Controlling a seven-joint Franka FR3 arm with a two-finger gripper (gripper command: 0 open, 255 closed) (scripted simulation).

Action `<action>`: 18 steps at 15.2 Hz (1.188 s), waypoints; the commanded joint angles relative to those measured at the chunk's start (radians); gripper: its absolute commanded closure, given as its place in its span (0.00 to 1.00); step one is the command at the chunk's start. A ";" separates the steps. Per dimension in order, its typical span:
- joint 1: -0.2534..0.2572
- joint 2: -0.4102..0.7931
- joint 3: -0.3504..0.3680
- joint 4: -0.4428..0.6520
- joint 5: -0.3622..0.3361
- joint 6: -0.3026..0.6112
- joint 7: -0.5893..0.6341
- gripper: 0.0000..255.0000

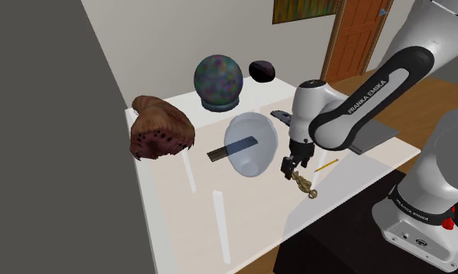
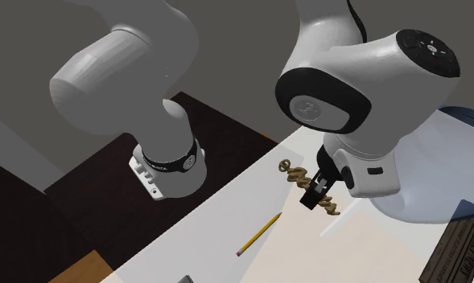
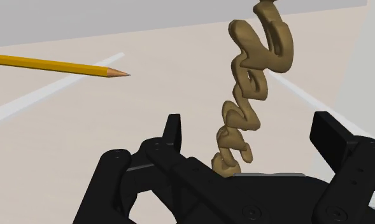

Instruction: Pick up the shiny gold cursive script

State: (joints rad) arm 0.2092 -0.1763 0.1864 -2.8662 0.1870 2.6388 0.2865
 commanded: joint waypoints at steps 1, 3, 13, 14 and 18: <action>-0.002 0.037 0.000 -0.003 0.000 0.041 -0.004 0.00; -0.002 0.048 0.000 -0.004 -0.001 0.053 -0.004 0.00; -0.002 0.048 0.000 -0.004 -0.001 0.053 -0.004 1.00; -0.002 0.028 -0.001 -0.003 0.000 0.033 -0.004 1.00; -0.001 -0.048 -0.003 0.001 0.000 -0.048 -0.001 1.00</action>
State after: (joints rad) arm 0.2072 -0.2043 0.1830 -2.8640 0.1853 2.6104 0.2843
